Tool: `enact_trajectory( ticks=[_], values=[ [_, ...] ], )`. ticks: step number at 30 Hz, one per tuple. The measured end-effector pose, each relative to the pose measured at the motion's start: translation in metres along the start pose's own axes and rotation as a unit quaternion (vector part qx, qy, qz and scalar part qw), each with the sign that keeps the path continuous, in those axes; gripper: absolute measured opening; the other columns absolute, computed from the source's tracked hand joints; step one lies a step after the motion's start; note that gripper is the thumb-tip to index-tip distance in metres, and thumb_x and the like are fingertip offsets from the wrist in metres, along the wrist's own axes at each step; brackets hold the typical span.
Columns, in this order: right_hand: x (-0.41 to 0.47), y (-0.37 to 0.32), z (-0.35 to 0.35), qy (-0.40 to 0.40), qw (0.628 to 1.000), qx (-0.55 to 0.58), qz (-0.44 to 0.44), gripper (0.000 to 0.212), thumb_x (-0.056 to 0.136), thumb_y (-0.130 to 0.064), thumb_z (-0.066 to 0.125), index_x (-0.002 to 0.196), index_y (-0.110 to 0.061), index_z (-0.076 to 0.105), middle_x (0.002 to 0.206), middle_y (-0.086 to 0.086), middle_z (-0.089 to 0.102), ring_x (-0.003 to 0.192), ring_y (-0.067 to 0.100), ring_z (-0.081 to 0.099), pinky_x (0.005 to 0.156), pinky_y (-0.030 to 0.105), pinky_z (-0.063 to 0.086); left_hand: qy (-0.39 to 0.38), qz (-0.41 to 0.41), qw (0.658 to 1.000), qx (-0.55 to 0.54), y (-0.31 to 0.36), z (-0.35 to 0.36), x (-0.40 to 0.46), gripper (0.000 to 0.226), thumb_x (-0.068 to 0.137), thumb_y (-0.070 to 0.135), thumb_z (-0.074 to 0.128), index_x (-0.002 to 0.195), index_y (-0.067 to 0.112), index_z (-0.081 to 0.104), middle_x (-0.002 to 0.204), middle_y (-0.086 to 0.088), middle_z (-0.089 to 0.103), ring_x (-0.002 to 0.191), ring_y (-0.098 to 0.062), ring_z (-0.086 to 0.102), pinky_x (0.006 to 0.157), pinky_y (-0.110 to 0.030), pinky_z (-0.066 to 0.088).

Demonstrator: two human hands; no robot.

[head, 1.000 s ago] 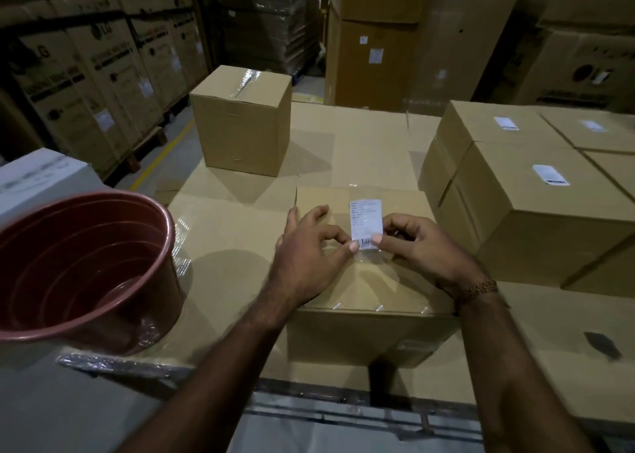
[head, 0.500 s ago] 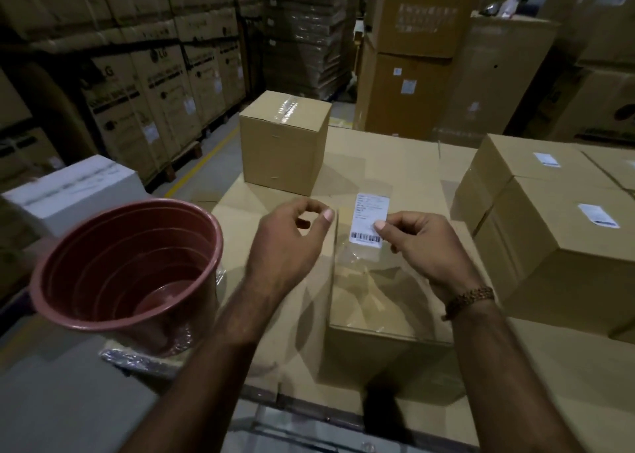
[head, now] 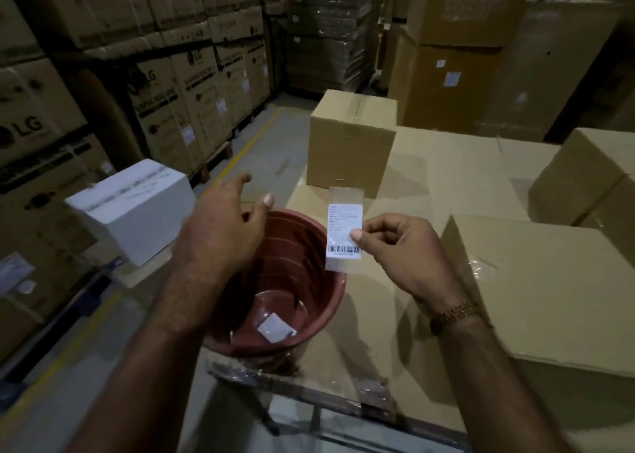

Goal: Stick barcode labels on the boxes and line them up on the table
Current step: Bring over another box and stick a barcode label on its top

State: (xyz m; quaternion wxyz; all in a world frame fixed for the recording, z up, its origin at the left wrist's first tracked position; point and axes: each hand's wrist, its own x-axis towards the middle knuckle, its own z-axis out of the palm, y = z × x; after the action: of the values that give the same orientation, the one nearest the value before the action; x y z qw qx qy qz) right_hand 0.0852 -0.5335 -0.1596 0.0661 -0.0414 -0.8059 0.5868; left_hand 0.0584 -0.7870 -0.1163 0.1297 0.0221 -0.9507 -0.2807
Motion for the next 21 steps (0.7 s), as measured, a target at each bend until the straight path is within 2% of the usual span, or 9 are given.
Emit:
enact_trajectory(
  ticks=[3,6,9,11,14,17,21],
  values=[
    [0.001,-0.001,0.037,-0.004,1.000,0.006,0.010,0.012,0.090,-0.021,0.085,0.088,-0.011,0.079,0.081,0.015,0.077,0.063,0.010,0.064,0.061,0.024,0.052,-0.047,-0.049,0.996,0.056,-0.060,-0.002,0.019,0.067,0.099,0.069,0.049,0.154,0.030,0.046,0.151,-0.008,0.057,0.135,-0.035,0.054,0.107,-0.059,0.048],
    [0.003,0.003,0.067,-0.003,1.000,-0.025,0.007,0.011,0.087,-0.022,0.088,0.084,-0.015,0.080,0.077,0.009,0.077,0.063,0.007,0.063,0.064,0.024,0.051,-0.127,-0.064,0.988,0.062,-0.096,0.002,0.031,0.068,0.100,0.072,0.042,0.143,0.023,0.058,0.139,-0.012,0.065,0.124,-0.035,0.061,0.101,-0.047,0.050],
    [0.004,0.006,0.087,0.006,0.997,-0.082,-0.009,0.012,0.086,-0.027,0.088,0.080,-0.021,0.080,0.072,-0.008,0.075,0.062,0.003,0.062,0.064,0.022,0.050,-0.171,-0.055,0.983,0.035,-0.110,0.005,0.035,0.065,0.103,0.070,0.035,0.136,0.022,0.065,0.132,-0.011,0.069,0.115,-0.030,0.063,0.092,-0.039,0.048],
    [0.003,0.006,0.097,0.010,0.994,-0.108,-0.019,0.013,0.087,-0.029,0.087,0.079,-0.023,0.078,0.071,-0.013,0.074,0.061,0.000,0.061,0.061,0.017,0.047,-0.172,-0.054,0.984,-0.002,-0.115,0.010,0.037,0.071,0.101,0.074,0.030,0.133,0.022,0.067,0.128,-0.009,0.070,0.110,-0.028,0.064,0.091,-0.039,0.049],
    [0.002,0.005,0.109,0.008,0.987,-0.157,-0.034,0.016,0.086,-0.030,0.087,0.077,-0.023,0.076,0.069,-0.011,0.071,0.057,-0.001,0.056,0.057,0.013,0.042,-0.160,-0.053,0.985,-0.040,-0.120,0.021,0.037,0.070,0.100,0.076,0.032,0.134,0.023,0.064,0.129,-0.009,0.070,0.114,-0.030,0.064,0.094,-0.039,0.049],
    [0.002,0.006,0.116,-0.035,0.979,-0.200,-0.028,0.016,0.087,-0.028,0.087,0.078,-0.022,0.075,0.064,-0.012,0.067,0.055,-0.003,0.055,0.056,0.011,0.041,-0.145,-0.052,0.987,-0.051,-0.123,0.032,0.034,0.065,0.102,0.073,0.033,0.135,0.025,0.060,0.127,-0.007,0.070,0.107,-0.026,0.063,0.087,-0.037,0.046],
    [0.002,0.008,0.124,-0.086,0.960,-0.265,-0.016,0.018,0.082,-0.031,0.091,0.081,-0.028,0.074,0.073,-0.014,0.074,0.067,-0.001,0.066,0.071,0.029,0.058,-0.119,-0.057,0.990,-0.046,-0.127,0.037,0.033,0.065,0.104,0.071,0.029,0.136,0.024,0.060,0.124,-0.008,0.071,0.098,-0.021,0.059,0.081,-0.035,0.043]
  ],
)
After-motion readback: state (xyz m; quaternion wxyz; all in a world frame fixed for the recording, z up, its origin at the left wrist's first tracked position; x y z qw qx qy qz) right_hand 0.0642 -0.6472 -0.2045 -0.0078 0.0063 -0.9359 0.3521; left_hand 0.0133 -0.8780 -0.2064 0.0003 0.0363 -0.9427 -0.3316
